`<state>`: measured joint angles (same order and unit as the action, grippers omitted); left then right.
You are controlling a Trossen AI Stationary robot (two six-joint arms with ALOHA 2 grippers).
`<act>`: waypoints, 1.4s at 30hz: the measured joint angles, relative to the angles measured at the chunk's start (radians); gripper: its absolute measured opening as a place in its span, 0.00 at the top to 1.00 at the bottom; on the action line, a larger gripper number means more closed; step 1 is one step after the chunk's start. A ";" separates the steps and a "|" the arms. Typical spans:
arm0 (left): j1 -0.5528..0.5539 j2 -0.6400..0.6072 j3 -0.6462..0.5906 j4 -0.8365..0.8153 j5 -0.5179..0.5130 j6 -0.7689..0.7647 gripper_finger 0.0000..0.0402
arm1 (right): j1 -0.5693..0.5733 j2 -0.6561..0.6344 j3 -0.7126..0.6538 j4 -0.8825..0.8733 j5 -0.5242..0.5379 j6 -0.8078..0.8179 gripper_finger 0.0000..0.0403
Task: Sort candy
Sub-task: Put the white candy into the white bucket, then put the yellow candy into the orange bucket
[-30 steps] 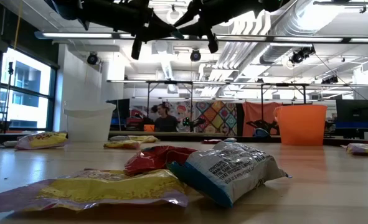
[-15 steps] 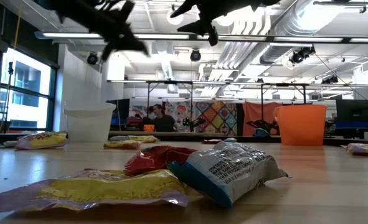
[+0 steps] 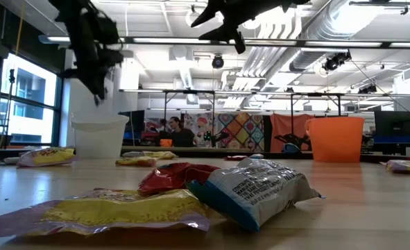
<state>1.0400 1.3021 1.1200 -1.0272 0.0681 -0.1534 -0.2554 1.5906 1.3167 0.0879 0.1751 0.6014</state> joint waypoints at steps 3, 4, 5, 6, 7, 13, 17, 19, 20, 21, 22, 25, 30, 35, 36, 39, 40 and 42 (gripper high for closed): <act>0.029 0.093 0.043 -0.018 0.000 0.063 1.00 | 0.000 0.000 0.000 0.000 -0.014 0.000 0.63; 0.037 0.123 0.058 -0.021 0.000 0.080 1.00 | 0.000 0.000 0.000 0.000 -0.018 0.000 0.63; 0.045 0.152 0.071 -0.022 0.000 0.095 1.00 | 0.000 0.000 0.000 0.000 -0.021 0.000 0.64; 0.050 0.182 0.083 -0.024 0.000 0.108 1.00 | 0.000 0.000 0.000 0.000 -0.022 0.000 0.64; 0.054 0.210 0.095 -0.027 0.000 0.117 1.00 | 0.000 0.000 0.000 0.000 -0.022 0.000 0.64; 0.068 0.366 0.139 -0.037 -0.002 0.177 1.00 | 0.001 0.000 0.000 0.001 -0.037 0.000 0.64; 0.066 0.415 0.140 -0.046 -0.053 0.215 0.95 | -0.002 0.000 0.000 -0.009 -0.085 0.000 0.64; 0.064 0.417 0.140 -0.046 -0.053 0.231 0.91 | -0.002 0.000 0.000 -0.032 -0.099 0.000 0.64; 0.063 0.413 0.140 -0.045 -0.053 0.234 0.89 | -0.002 0.000 0.000 -0.048 -0.103 0.000 0.64; 0.060 0.406 0.140 -0.044 -0.054 0.236 0.87 | -0.002 0.000 0.000 -0.066 -0.109 0.000 0.64; 0.058 0.395 0.140 -0.044 -0.054 0.236 0.84 | -0.002 0.000 0.000 -0.086 -0.119 0.000 0.64; 0.047 0.349 0.140 -0.041 -0.054 0.236 0.78 | -0.002 0.000 0.001 -0.175 -0.139 -0.012 0.63; -0.006 0.202 0.106 0.012 -0.024 0.180 0.70 | -0.001 0.038 0.002 -0.294 -0.187 -0.004 0.55; -0.107 -0.018 0.003 0.096 -0.017 0.066 0.69 | 0.009 0.133 0.002 -0.318 -0.233 0.037 0.46; -0.131 -0.064 -0.018 0.117 -0.022 0.040 0.69 | 0.012 0.154 0.002 -0.317 -0.233 0.052 0.45; -0.198 -0.199 -0.082 0.181 -0.034 -0.025 0.69 | 0.016 0.220 0.002 -0.310 -0.242 0.081 0.43; -0.219 -0.242 -0.102 0.207 -0.034 -0.046 0.69 | 0.017 0.243 0.002 -0.308 -0.251 0.093 0.43; -0.256 -0.326 -0.149 0.255 -0.034 -0.085 0.69 | 0.021 0.291 0.002 -0.303 -0.262 0.099 0.43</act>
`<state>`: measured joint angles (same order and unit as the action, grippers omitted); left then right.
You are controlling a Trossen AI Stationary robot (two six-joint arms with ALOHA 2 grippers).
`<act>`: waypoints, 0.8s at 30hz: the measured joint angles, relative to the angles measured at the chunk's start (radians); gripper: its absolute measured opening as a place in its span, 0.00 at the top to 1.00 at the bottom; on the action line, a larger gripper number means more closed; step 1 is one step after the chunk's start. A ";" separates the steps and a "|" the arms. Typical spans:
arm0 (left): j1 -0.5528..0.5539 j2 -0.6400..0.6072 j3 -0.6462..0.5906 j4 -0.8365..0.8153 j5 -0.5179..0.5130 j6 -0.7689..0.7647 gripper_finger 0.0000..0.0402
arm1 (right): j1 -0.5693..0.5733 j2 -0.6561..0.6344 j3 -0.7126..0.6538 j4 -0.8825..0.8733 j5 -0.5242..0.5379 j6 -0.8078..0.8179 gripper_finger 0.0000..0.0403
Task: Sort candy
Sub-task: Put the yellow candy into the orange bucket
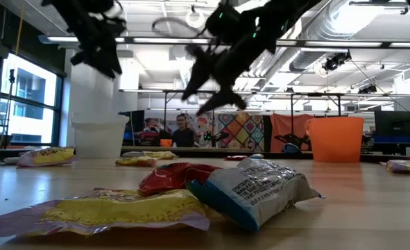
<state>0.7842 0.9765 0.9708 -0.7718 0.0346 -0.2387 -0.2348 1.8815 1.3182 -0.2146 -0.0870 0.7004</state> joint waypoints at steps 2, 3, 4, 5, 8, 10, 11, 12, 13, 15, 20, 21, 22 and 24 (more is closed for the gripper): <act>-0.035 -0.080 -0.047 0.045 -0.002 -0.036 0.69 | 0.003 0.047 0.000 0.014 -0.007 0.017 0.42; -0.050 -0.117 -0.070 0.070 -0.002 -0.052 0.70 | 0.006 0.069 0.000 0.027 -0.025 0.031 0.42; -0.065 -0.152 -0.092 0.091 -0.002 -0.068 0.70 | 0.007 0.089 0.000 0.043 -0.040 0.045 0.42; -0.080 -0.186 -0.116 0.110 -0.002 -0.080 0.70 | 0.011 0.108 0.000 0.071 -0.056 0.061 0.42; -0.115 -0.277 -0.177 0.165 -0.002 -0.111 0.70 | 0.024 0.157 0.000 0.140 -0.082 0.104 0.42; -0.134 -0.330 -0.212 0.200 -0.002 -0.134 0.70 | 0.031 0.179 0.000 0.174 -0.083 0.135 0.42; -0.140 -0.351 -0.225 0.206 -0.002 -0.145 0.70 | 0.034 0.189 0.000 0.184 -0.085 0.145 0.42; -0.145 -0.369 -0.237 0.212 -0.003 -0.152 0.70 | 0.036 0.200 0.000 0.200 -0.085 0.159 0.42; -0.147 -0.384 -0.248 0.219 -0.003 -0.154 0.70 | 0.039 0.208 0.000 0.213 -0.084 0.170 0.42; -0.147 -0.410 -0.268 0.225 -0.006 -0.164 0.70 | 0.043 0.223 0.000 0.247 -0.078 0.189 0.42; -0.147 -0.428 -0.290 0.219 -0.011 -0.170 0.70 | 0.046 0.275 0.000 0.320 -0.052 0.248 0.44; -0.147 -0.427 -0.290 0.221 -0.011 -0.170 0.70 | 0.046 0.283 0.004 0.333 -0.052 0.265 0.45; -0.147 -0.428 -0.290 0.223 -0.011 -0.170 0.70 | 0.046 0.295 0.015 0.354 -0.054 0.269 0.46; -0.147 -0.428 -0.290 0.225 -0.012 -0.161 0.70 | 0.047 0.327 0.045 0.363 -0.063 0.267 0.50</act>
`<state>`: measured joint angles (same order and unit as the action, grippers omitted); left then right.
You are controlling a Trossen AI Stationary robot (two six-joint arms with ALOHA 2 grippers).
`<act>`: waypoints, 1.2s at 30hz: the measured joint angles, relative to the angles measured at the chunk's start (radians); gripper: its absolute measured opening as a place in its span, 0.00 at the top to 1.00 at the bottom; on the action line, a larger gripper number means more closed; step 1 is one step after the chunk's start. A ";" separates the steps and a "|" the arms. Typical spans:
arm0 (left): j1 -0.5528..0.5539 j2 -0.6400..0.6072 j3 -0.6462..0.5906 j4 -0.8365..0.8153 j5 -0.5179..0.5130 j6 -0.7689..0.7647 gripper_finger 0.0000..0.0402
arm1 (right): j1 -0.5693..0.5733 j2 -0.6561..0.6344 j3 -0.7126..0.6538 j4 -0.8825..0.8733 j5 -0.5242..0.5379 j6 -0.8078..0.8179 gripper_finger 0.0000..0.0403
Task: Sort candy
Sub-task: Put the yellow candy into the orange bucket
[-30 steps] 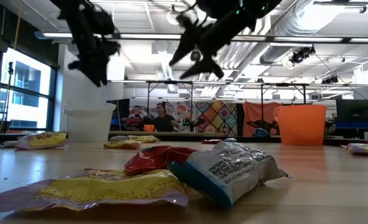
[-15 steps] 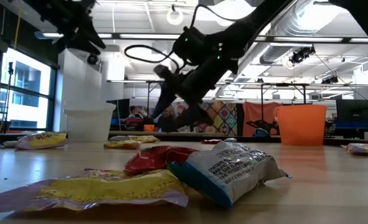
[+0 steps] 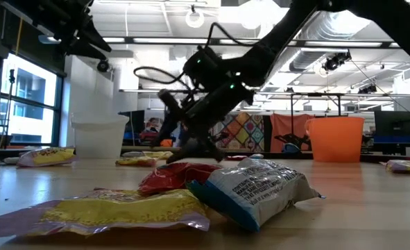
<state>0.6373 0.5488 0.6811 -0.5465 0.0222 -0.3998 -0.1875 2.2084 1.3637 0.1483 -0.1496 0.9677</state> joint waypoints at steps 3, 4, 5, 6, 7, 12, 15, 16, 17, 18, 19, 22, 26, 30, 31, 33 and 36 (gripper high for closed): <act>0.000 0.001 0.000 -0.001 -0.001 0.008 0.70 | 0.007 0.052 0.081 -0.006 -0.028 -0.008 0.57; 0.000 0.001 0.000 0.000 -0.001 0.008 0.70 | 0.009 0.071 0.112 -0.010 -0.040 -0.009 0.60; 0.000 0.000 0.000 -0.001 -0.001 0.008 0.70 | 0.011 0.090 0.143 -0.002 -0.047 -0.008 0.64; 0.000 0.001 0.000 -0.001 -0.001 0.008 0.70 | 0.014 0.105 0.169 -0.016 -0.052 -0.009 0.68; 0.000 0.000 0.000 -0.001 -0.001 0.007 0.70 | 0.014 0.118 0.197 -0.033 -0.053 -0.011 0.73; -0.003 0.000 0.000 -0.001 0.003 0.001 0.70 | 0.016 0.155 0.298 -0.145 -0.061 -0.082 0.97; -0.005 0.000 0.000 -0.001 0.003 0.001 0.70 | 0.004 0.148 0.332 -0.211 -0.080 -0.123 0.97; -0.005 0.000 0.000 -0.001 0.003 0.003 0.70 | -0.002 0.143 0.345 -0.227 -0.088 -0.136 0.97; -0.005 0.000 0.000 -0.001 0.003 0.008 0.70 | -0.008 0.135 0.356 -0.241 -0.092 -0.148 0.98; -0.005 0.000 0.000 -0.001 0.003 0.009 0.70 | -0.013 0.125 0.366 -0.259 -0.095 -0.163 0.99; -0.005 0.000 0.000 -0.001 0.003 0.012 0.70 | -0.018 0.116 0.379 -0.272 -0.095 -0.178 0.99; -0.006 0.000 0.000 -0.001 0.004 0.020 0.70 | -0.038 0.075 0.415 -0.332 -0.095 -0.218 0.99; -0.006 0.000 0.000 -0.001 0.005 0.028 0.70 | -0.072 -0.005 0.436 -0.420 -0.066 -0.290 1.00; -0.010 0.000 0.000 -0.001 0.005 0.037 0.70 | -0.119 -0.113 0.437 -0.544 -0.006 -0.370 1.00; -0.011 0.000 0.000 -0.001 0.005 0.038 0.70 | -0.133 -0.143 0.437 -0.586 0.015 -0.391 1.00; -0.011 0.000 0.000 -0.001 0.005 0.038 0.70 | -0.162 -0.204 0.437 -0.689 0.064 -0.438 1.00; -0.011 0.000 0.000 -0.001 0.005 0.038 0.70 | -0.213 -0.305 0.437 -0.844 0.152 -0.509 1.00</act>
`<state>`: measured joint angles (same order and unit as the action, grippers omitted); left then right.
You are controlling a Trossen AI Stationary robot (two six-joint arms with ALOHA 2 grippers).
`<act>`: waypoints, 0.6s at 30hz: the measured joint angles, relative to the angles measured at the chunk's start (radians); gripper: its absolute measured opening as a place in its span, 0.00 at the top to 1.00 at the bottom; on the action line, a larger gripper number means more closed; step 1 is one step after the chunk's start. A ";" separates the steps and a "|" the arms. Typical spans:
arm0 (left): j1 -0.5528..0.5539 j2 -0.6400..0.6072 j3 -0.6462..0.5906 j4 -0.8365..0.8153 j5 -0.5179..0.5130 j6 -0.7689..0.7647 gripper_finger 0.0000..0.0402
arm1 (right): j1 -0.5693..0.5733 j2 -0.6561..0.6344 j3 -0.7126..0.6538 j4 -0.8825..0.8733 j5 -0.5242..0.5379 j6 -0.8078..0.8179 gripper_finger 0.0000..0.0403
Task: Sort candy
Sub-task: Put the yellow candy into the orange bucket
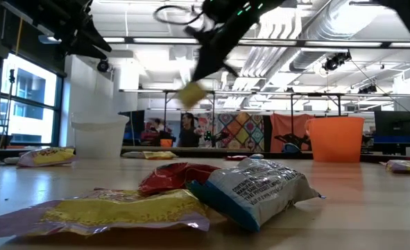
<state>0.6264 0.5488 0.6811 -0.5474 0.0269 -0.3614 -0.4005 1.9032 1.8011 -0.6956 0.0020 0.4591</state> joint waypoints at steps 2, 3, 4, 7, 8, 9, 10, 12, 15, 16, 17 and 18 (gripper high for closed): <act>0.000 0.000 0.000 0.000 0.000 0.001 0.70 | -0.041 -0.062 0.000 -0.105 0.062 -0.045 1.00; 0.000 0.000 0.000 0.000 0.000 0.001 0.70 | -0.065 -0.093 0.000 -0.159 0.086 -0.064 1.00; 0.000 0.001 0.000 0.000 0.000 0.001 0.70 | -0.088 -0.122 0.000 -0.209 0.114 -0.083 1.00; 0.000 0.001 0.000 0.000 0.000 0.001 0.70 | -0.164 -0.212 0.000 -0.337 0.176 -0.125 1.00; 0.000 0.001 0.000 0.000 0.000 0.000 0.70 | -0.193 -0.238 0.000 -0.370 0.181 -0.139 1.00; 0.000 0.001 0.000 0.000 0.000 -0.001 0.70 | -0.218 -0.264 0.000 -0.408 0.181 -0.153 1.00; 0.000 0.001 0.000 0.000 0.000 -0.002 0.70 | -0.241 -0.285 0.000 -0.446 0.187 -0.165 1.00; 0.000 0.001 0.000 0.000 0.000 -0.003 0.70 | -0.286 -0.318 0.000 -0.531 0.220 -0.185 1.00; 0.000 0.001 0.000 0.000 0.000 -0.003 0.70 | -0.343 -0.343 -0.005 -0.644 0.287 -0.212 1.00; 0.000 0.001 0.000 0.000 0.000 -0.003 0.70 | -0.360 -0.348 -0.015 -0.663 0.300 -0.219 1.00; 0.000 0.001 0.000 0.001 0.000 -0.003 0.70 | -0.379 -0.354 -0.030 -0.672 0.306 -0.225 1.00; 0.000 0.001 0.000 0.001 0.000 -0.003 0.70 | -0.398 -0.360 -0.052 -0.674 0.305 -0.229 1.00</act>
<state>0.6262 0.5495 0.6811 -0.5466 0.0265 -0.3649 -0.7986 1.5429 1.7489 -1.3692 0.3073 0.2299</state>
